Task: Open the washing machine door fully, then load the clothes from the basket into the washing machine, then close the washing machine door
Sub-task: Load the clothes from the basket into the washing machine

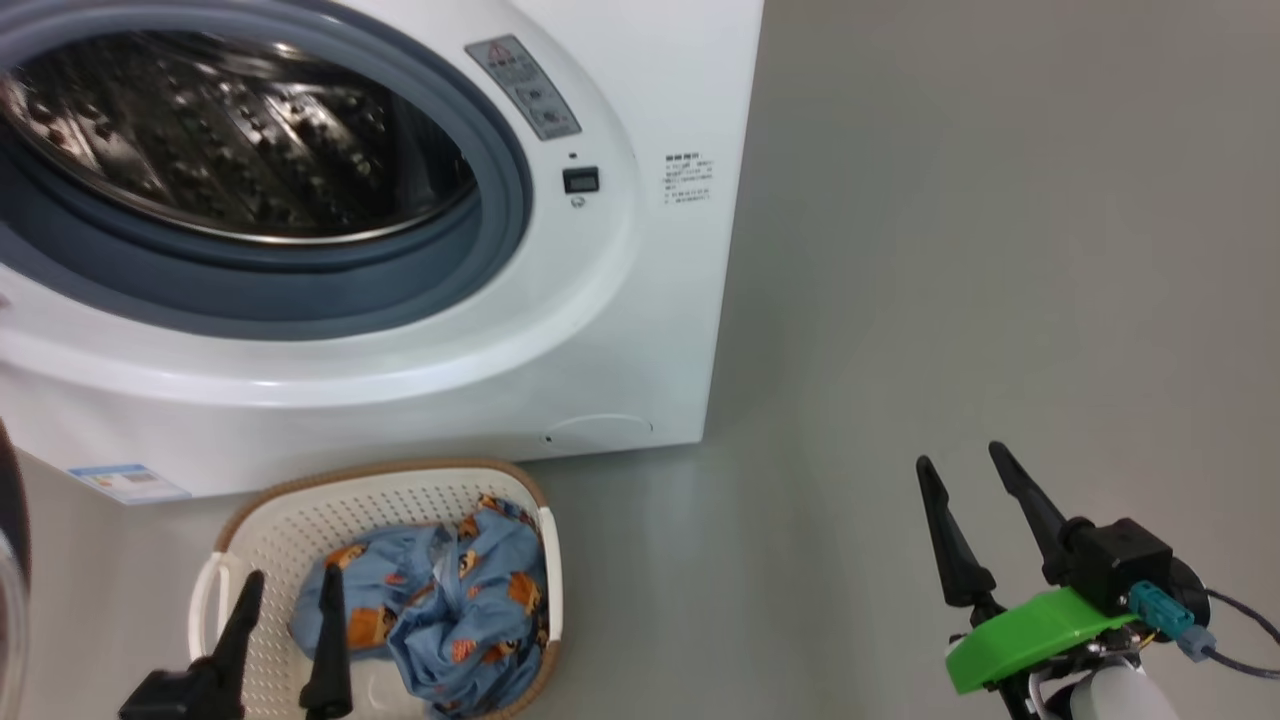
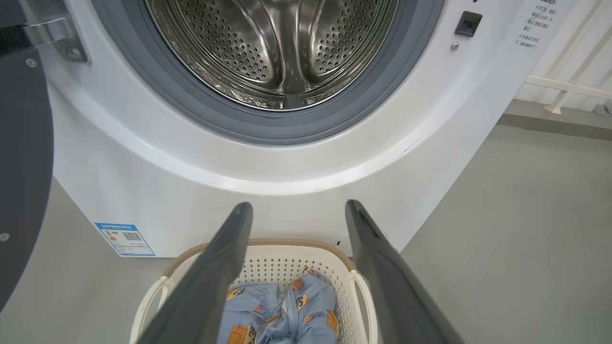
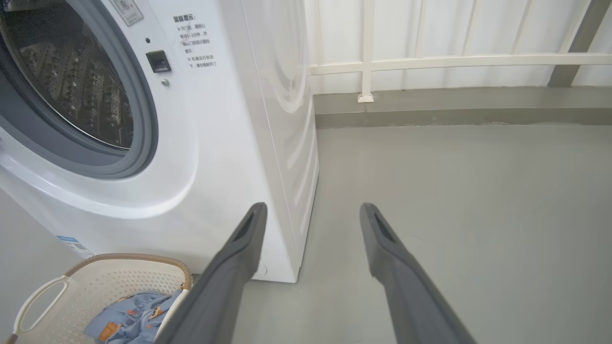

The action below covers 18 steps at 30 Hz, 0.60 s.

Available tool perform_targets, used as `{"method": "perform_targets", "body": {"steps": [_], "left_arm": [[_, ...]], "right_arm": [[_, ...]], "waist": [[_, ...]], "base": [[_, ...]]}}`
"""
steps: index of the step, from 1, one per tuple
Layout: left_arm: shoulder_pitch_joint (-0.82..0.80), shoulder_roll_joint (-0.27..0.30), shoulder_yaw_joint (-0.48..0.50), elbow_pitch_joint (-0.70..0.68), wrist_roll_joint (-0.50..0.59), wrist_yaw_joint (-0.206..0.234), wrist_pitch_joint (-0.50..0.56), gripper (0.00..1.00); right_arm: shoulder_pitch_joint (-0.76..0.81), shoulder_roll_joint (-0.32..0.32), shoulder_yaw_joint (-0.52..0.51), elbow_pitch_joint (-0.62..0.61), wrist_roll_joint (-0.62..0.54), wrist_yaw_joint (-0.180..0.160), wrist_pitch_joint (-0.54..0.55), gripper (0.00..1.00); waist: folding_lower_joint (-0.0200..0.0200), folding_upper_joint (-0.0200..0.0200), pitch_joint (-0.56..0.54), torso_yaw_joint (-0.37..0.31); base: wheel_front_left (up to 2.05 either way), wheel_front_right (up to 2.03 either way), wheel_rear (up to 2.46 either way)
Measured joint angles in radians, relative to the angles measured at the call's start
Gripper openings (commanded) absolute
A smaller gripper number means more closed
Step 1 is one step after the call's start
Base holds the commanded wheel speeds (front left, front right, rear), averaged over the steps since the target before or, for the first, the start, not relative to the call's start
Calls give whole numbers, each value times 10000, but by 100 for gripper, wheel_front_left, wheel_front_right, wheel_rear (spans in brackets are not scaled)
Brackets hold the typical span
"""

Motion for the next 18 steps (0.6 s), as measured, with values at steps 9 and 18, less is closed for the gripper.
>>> {"method": "perform_targets", "body": {"steps": [9,18], "left_arm": [[-1113,562,-1338,1095,-880,-69,6,100],[-2709,1638,-2719,2585,-2380,-69,6,100]], "right_arm": [[-570,-2,56,-180,19,0,0,100],[-1127,-6,119,-477,165,0,0,100]], "waist": [[0,0,1227,-251],[0,0,2685,-684]], "base": [[0,0,0],[0,0,0]]}}
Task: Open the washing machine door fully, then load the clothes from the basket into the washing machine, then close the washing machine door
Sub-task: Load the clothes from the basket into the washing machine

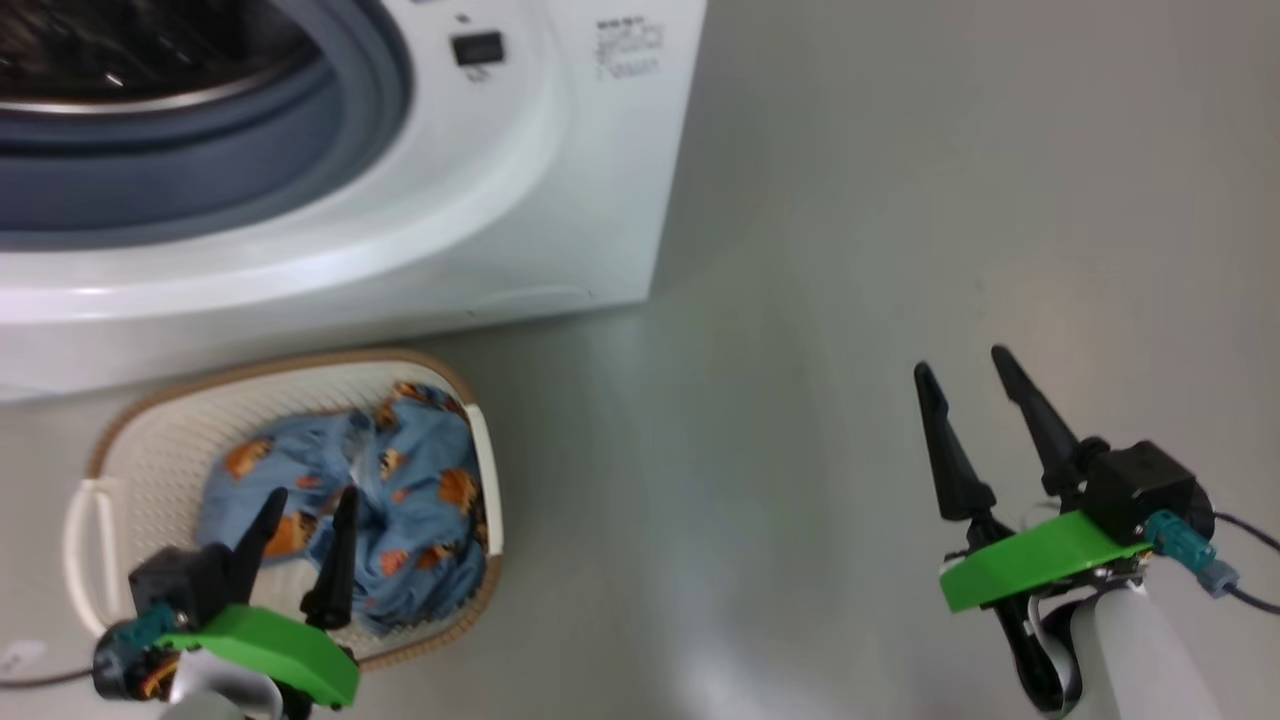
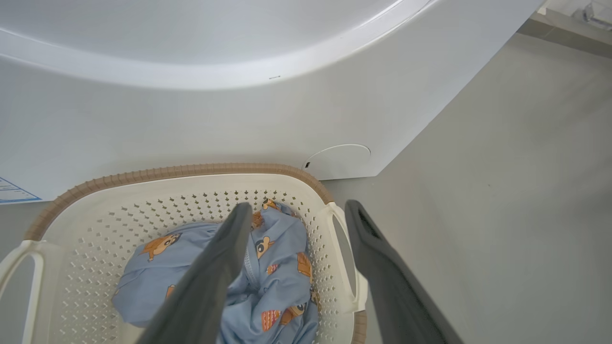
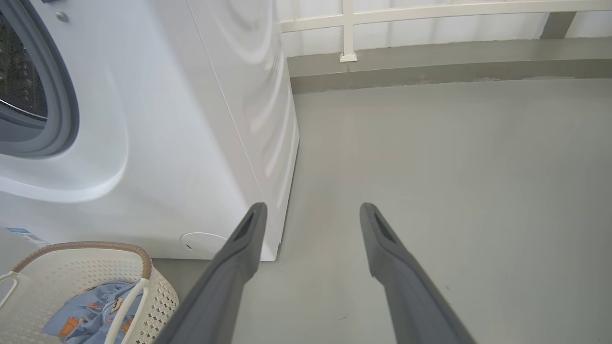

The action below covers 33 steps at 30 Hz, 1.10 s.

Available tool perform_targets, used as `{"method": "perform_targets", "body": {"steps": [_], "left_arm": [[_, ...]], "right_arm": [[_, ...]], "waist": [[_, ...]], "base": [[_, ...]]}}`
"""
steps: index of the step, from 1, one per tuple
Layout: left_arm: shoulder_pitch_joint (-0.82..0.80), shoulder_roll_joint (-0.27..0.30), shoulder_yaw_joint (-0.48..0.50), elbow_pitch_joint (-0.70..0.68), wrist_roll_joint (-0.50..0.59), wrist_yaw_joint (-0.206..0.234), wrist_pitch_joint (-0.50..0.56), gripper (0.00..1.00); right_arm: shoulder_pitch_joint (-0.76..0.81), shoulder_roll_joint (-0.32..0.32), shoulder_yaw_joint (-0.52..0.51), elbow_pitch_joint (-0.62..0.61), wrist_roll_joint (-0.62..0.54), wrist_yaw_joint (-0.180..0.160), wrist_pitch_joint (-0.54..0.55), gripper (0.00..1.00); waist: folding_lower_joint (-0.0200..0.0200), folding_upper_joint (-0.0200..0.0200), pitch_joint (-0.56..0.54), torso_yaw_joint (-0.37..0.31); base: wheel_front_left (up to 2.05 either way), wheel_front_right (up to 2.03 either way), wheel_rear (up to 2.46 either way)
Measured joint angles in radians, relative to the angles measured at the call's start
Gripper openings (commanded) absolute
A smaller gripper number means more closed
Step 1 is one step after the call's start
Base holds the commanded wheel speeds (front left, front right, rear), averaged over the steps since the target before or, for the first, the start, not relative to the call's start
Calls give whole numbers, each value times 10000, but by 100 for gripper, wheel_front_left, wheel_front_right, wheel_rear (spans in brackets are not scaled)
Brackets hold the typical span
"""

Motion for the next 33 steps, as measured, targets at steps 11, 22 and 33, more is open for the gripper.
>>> {"method": "perform_targets", "body": {"steps": [11,22,33], "left_arm": [[-1852,1325,-2174,1693,-2203,0,268,100],[-3168,2167,-3843,2309,-3555,0,656,100],[-4260,2606,-4706,3461,-4226,0,959,100]], "right_arm": [[-577,-2,121,-430,479,0,-2,100],[-955,0,165,-646,631,0,-2,100],[-954,4,228,-846,863,0,-71,100]], "waist": [[0,0,1881,-651],[0,0,3333,-1139],[0,0,4085,-1586]], "base": [[0,0,0],[0,0,0],[0,0,0]]}}
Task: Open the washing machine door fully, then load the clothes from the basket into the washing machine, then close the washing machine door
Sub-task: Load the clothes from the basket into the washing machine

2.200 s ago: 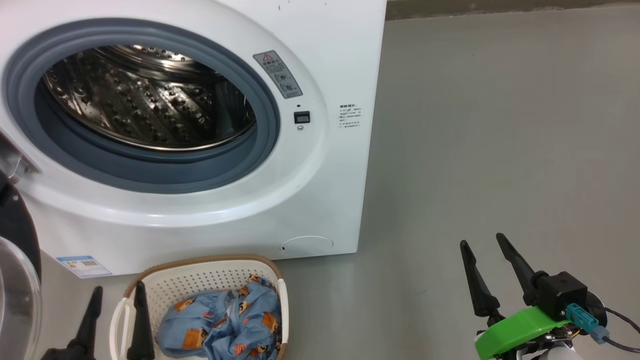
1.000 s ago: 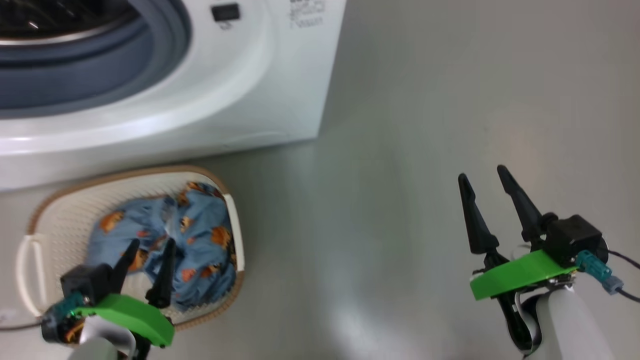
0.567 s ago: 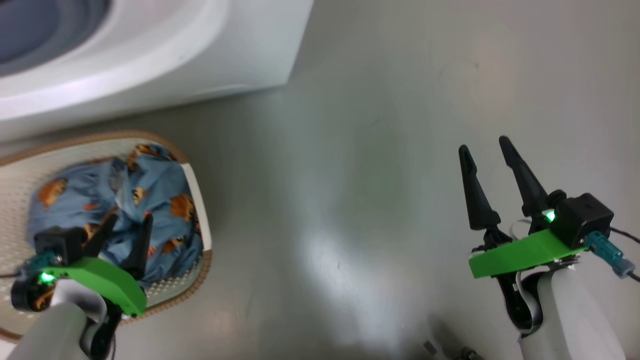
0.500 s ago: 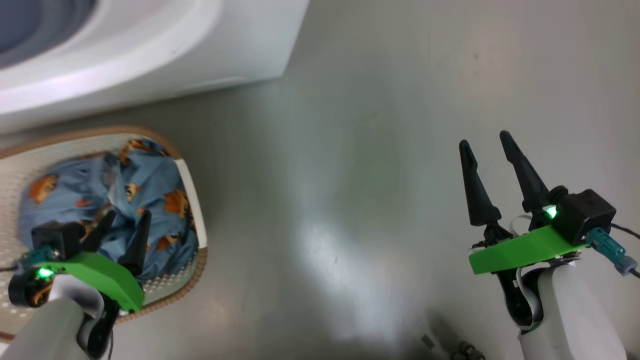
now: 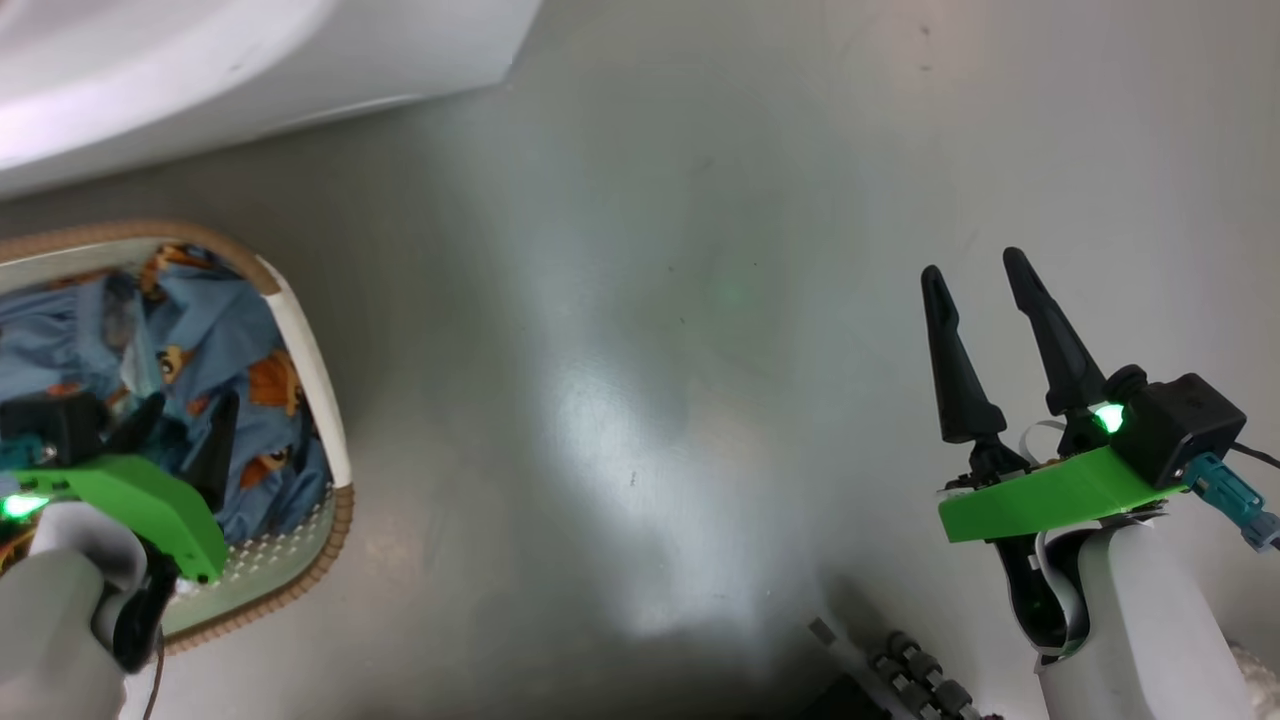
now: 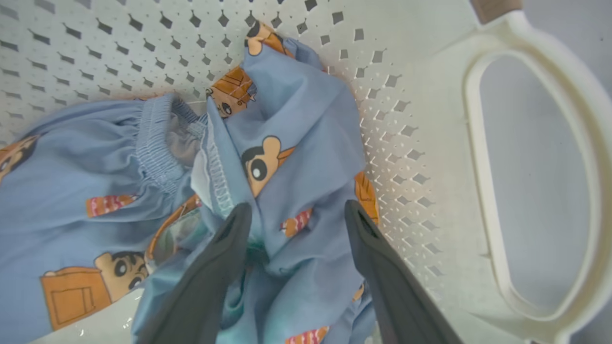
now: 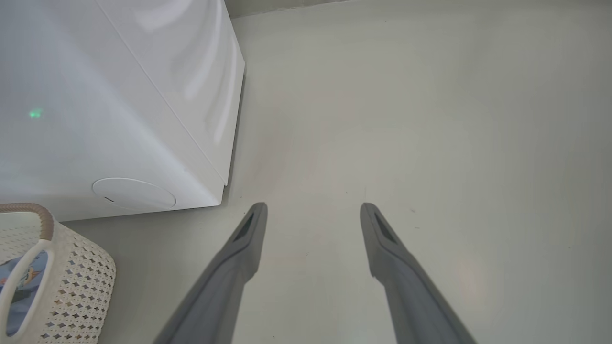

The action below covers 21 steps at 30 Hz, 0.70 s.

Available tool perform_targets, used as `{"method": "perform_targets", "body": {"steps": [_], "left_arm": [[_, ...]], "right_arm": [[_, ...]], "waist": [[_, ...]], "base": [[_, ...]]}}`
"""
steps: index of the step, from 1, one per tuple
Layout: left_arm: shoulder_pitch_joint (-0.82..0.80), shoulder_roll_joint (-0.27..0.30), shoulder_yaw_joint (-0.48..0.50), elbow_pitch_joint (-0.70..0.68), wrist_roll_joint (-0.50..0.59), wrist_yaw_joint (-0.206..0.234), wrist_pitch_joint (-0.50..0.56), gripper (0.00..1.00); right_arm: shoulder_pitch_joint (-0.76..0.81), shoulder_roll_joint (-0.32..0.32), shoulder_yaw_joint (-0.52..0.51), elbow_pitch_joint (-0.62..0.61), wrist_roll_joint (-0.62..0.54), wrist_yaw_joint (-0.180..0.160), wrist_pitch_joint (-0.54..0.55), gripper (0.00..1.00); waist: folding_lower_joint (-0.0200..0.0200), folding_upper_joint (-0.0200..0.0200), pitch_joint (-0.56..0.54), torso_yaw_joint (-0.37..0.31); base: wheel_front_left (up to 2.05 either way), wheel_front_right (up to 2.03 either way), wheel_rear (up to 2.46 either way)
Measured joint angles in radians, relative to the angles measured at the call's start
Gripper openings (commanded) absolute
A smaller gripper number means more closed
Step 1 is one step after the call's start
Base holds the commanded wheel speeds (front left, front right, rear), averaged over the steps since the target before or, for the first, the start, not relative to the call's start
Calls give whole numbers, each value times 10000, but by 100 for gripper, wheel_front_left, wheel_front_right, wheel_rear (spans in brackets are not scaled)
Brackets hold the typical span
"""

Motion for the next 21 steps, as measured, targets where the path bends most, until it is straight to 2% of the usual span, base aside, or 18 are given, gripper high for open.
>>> {"method": "perform_targets", "body": {"steps": [8,16,17,18,19,21], "left_arm": [[-627,19,-479,619,-495,0,337,100],[-1254,-171,-665,2025,-583,0,1022,100],[-1316,-249,-706,2169,-583,0,1116,81],[-1350,-313,-756,2245,-583,0,1156,30],[-1376,-368,-819,2313,-577,0,1154,0],[-1386,-472,-907,2420,-575,0,1095,0]], "right_arm": [[1,2,-10,-125,2,0,0,100],[2,4,-12,-178,4,0,0,100],[2,4,-13,-178,4,0,0,100],[2,4,-19,-178,4,0,0,100],[1,6,-35,-171,4,0,0,100],[1,6,-69,-153,4,0,0,100]], "waist": [[0,0,385,-226],[0,0,542,-317],[0,0,539,-315],[0,0,529,-310],[0,0,510,-301],[0,0,439,-272]], "base": [[0,0,0],[0,0,0],[0,0,0],[0,0,0],[0,0,0],[0,0,0]]}}
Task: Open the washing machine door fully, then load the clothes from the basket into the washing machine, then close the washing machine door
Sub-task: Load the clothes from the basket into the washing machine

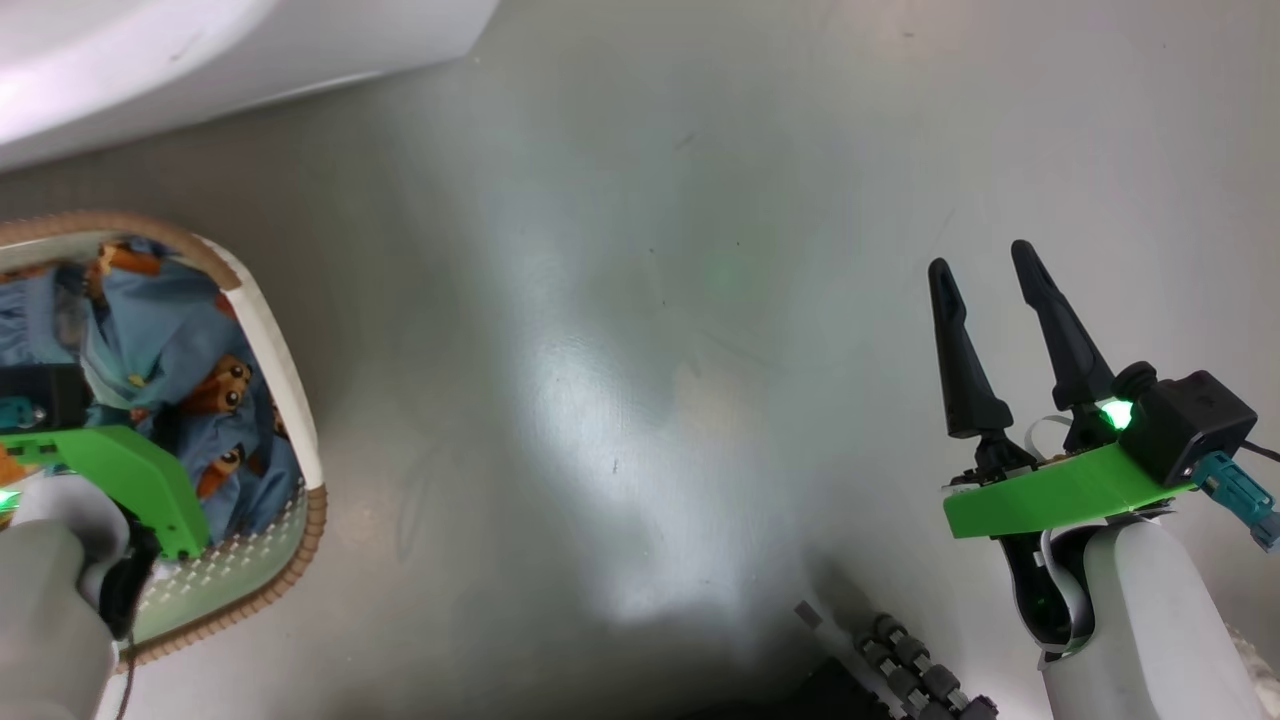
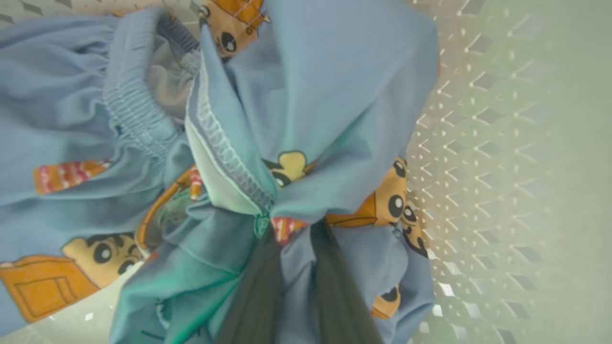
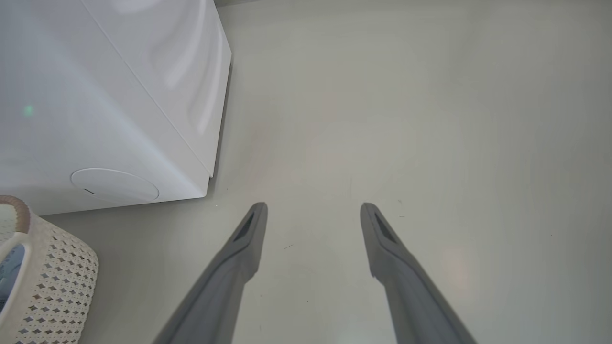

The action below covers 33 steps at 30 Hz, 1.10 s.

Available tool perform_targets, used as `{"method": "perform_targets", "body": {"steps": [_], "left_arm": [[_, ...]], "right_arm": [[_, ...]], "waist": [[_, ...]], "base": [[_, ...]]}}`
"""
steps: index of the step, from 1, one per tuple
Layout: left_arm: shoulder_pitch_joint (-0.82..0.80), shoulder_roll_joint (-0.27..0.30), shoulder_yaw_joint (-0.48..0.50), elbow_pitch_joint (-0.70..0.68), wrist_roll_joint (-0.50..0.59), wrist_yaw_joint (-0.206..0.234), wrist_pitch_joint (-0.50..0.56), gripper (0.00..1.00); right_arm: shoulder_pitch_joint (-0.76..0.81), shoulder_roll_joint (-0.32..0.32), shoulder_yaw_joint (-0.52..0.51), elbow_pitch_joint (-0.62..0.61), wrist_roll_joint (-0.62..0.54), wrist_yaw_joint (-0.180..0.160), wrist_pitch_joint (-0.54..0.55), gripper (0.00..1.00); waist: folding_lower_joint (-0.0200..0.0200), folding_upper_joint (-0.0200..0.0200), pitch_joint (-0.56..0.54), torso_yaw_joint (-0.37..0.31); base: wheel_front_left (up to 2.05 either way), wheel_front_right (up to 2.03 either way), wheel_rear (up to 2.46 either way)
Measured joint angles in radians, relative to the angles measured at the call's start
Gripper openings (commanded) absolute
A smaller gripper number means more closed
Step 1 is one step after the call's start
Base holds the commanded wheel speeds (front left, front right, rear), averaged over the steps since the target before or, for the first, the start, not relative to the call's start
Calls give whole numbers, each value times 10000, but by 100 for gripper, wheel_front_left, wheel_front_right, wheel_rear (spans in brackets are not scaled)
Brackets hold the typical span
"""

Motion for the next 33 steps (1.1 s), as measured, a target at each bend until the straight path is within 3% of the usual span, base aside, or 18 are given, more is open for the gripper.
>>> {"method": "perform_targets", "body": {"steps": [13,18,25,33], "left_arm": [[615,-355,-328,-485,-44,0,-1755,0],[926,-510,-77,-1007,-146,0,-1977,0],[1929,-579,2148,-3239,1298,443,-1990,0],[4004,-1087,4587,-5258,3041,717,-1990,0]], "right_arm": [[-104,-2,-90,163,-50,0,0,100],[-116,-4,-242,303,-374,0,0,100],[-109,-10,-288,464,-472,0,0,100],[159,-13,-263,803,-548,0,0,100]], "waist": [[0,0,-1116,403],[1,0,-1694,768],[0,0,-2614,1290],[0,0,-3869,1689]], "base": [[0,0,0],[0,0,0],[0,0,0],[0,0,0]]}}
